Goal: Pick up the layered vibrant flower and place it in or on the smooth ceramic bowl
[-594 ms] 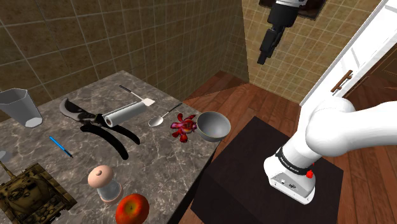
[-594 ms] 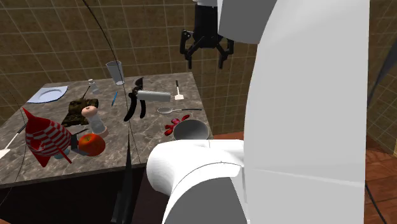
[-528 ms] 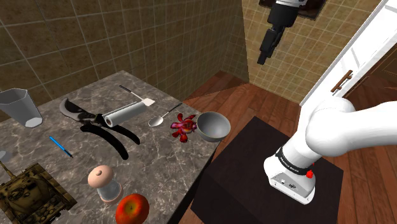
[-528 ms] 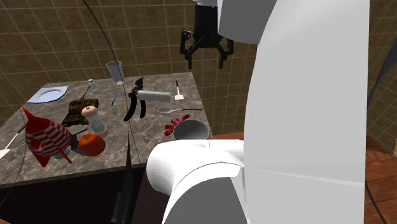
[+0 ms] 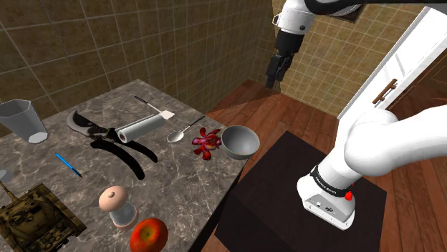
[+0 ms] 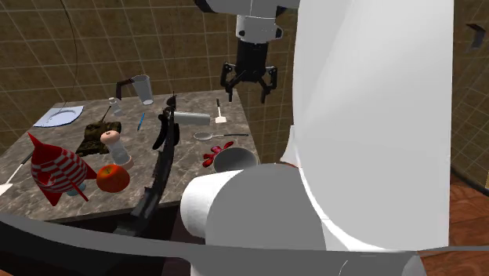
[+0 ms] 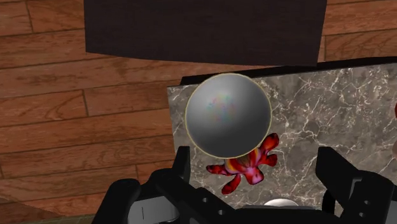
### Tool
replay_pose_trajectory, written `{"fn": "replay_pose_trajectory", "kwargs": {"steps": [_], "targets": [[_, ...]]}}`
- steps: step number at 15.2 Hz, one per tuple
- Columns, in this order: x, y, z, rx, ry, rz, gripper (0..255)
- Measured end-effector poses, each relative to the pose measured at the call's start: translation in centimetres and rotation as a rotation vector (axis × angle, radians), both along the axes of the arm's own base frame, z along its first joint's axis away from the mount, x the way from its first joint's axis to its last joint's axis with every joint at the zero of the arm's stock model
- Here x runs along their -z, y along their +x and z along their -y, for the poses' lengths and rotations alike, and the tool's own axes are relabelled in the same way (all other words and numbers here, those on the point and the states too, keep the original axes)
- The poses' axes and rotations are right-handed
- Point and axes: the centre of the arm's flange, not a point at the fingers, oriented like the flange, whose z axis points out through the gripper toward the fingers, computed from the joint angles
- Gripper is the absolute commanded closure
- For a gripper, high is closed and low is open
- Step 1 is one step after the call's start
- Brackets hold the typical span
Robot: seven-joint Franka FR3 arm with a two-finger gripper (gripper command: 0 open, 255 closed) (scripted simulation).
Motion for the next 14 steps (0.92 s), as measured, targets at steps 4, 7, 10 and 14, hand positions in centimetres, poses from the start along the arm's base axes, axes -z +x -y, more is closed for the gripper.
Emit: {"fn": "replay_pose_trajectory", "kwargs": {"steps": [4,7,10,14], "targets": [[4.8,2.7,-0.3,0.02,0.028,-0.016,0],[8.2,4.9,-0.6,0.036,0.048,-0.027,0],[11.6,6.6,-1.1,0.05,0.069,-0.039,0],[16.3,9.6,-1.5,0.071,0.096,-0.054,0]]}}
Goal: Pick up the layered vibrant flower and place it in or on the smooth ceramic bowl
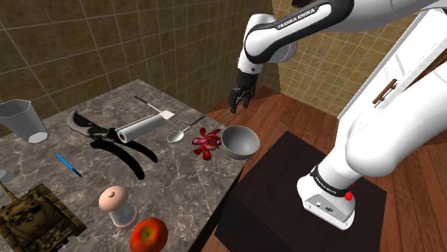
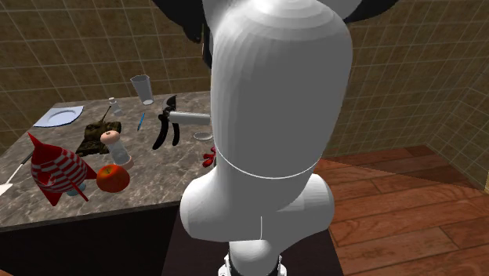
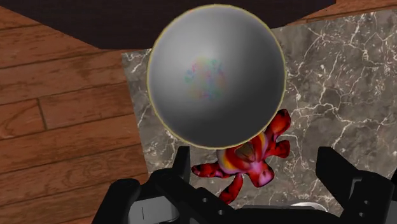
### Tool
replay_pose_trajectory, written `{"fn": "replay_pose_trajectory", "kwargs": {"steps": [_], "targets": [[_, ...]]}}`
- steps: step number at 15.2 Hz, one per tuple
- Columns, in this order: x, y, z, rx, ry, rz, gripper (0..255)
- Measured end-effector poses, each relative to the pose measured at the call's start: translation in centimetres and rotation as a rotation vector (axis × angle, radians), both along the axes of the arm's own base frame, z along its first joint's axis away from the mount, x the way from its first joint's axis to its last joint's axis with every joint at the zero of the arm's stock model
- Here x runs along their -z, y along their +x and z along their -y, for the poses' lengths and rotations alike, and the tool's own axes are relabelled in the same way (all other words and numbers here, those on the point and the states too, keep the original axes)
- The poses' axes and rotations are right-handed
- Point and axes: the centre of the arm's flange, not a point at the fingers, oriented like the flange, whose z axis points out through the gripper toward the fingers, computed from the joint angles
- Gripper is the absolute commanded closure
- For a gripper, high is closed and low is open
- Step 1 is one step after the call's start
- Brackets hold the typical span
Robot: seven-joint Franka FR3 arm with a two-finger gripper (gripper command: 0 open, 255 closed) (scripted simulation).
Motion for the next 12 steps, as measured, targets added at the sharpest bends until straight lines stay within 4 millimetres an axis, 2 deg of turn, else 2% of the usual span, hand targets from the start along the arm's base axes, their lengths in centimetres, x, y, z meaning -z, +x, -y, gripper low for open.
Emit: {"fn": "replay_pose_trajectory", "kwargs": {"steps": [12], "targets": [[14.3,7.6,-1.9,0.06,0.081,-0.046,0]]}}
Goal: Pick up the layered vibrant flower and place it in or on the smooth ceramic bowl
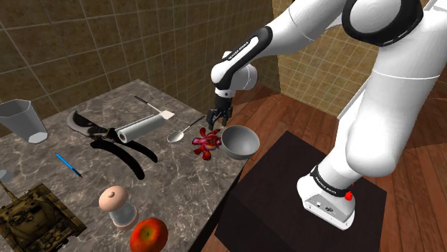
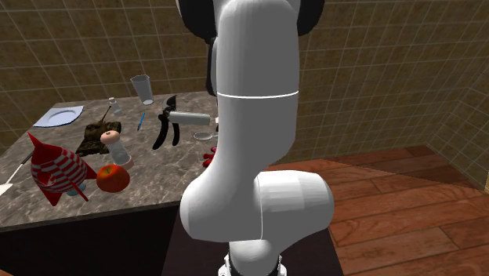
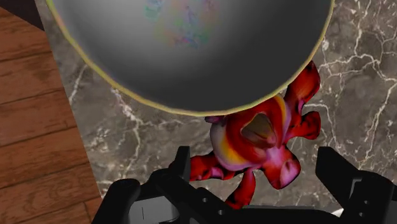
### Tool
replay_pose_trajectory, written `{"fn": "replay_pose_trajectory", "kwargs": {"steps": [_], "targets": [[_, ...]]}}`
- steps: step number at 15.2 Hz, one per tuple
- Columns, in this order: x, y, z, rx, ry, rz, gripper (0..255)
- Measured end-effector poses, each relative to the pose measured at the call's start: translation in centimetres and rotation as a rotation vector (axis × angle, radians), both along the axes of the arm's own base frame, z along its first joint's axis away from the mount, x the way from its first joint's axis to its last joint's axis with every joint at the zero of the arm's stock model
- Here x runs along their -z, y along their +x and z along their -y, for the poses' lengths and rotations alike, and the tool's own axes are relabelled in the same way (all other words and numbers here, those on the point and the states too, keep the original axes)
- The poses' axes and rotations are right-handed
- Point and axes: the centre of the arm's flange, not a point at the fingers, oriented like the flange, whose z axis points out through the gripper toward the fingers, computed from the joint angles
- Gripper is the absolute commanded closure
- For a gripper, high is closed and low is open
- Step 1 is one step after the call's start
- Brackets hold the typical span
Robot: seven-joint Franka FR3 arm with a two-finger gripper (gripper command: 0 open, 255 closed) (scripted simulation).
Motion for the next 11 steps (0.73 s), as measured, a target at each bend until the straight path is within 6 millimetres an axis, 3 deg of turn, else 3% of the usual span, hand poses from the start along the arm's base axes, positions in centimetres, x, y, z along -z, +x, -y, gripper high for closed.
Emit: {"fn": "replay_pose_trajectory", "kwargs": {"steps": [8,11], "targets": [[4.7,0.4,-1.2,0.008,0.011,-0.006,0],[5.4,0.2,-1.5,0.009,0.011,-0.006,0]]}}
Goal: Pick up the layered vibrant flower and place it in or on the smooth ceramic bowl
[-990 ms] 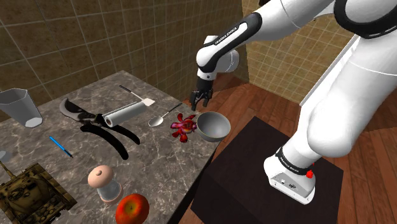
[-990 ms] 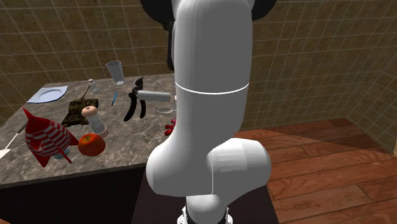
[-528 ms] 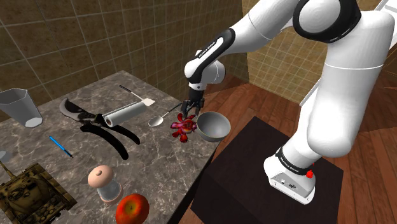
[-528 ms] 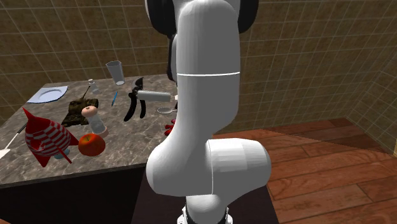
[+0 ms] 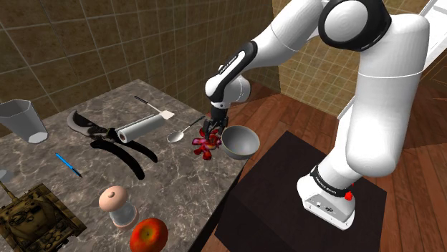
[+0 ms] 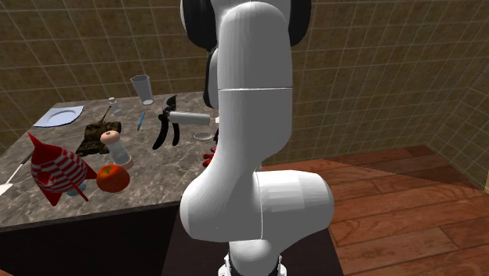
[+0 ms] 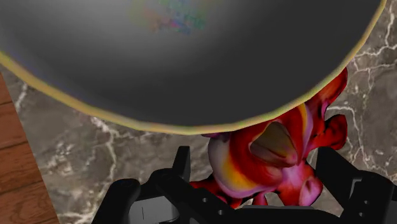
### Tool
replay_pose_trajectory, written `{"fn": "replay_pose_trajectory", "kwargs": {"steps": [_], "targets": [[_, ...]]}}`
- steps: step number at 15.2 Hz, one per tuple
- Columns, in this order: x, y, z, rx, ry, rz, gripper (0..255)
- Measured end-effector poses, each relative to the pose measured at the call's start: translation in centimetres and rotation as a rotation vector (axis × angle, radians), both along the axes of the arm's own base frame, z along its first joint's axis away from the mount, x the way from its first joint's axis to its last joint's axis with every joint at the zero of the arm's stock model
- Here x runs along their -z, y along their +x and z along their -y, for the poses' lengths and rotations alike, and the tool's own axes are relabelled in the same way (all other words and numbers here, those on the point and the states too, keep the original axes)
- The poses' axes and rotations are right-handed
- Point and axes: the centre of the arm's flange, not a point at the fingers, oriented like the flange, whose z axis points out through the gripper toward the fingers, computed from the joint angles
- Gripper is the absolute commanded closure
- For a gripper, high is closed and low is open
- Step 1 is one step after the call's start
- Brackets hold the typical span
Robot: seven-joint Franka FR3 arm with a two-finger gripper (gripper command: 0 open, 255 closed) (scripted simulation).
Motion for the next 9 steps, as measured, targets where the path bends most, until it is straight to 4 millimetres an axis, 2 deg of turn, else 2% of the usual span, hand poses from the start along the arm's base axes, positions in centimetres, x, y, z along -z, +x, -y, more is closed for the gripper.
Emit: {"fn": "replay_pose_trajectory", "kwargs": {"steps": [4,5,9], "targets": [[0.14,-0.01,-0.06,0.0,0.0,0.0,0],[0.15,-0.01,-0.06,0.0,0.0,0.0,255],[0.11,0.0,-0.05,0.0,0.0,0.001,255]]}}
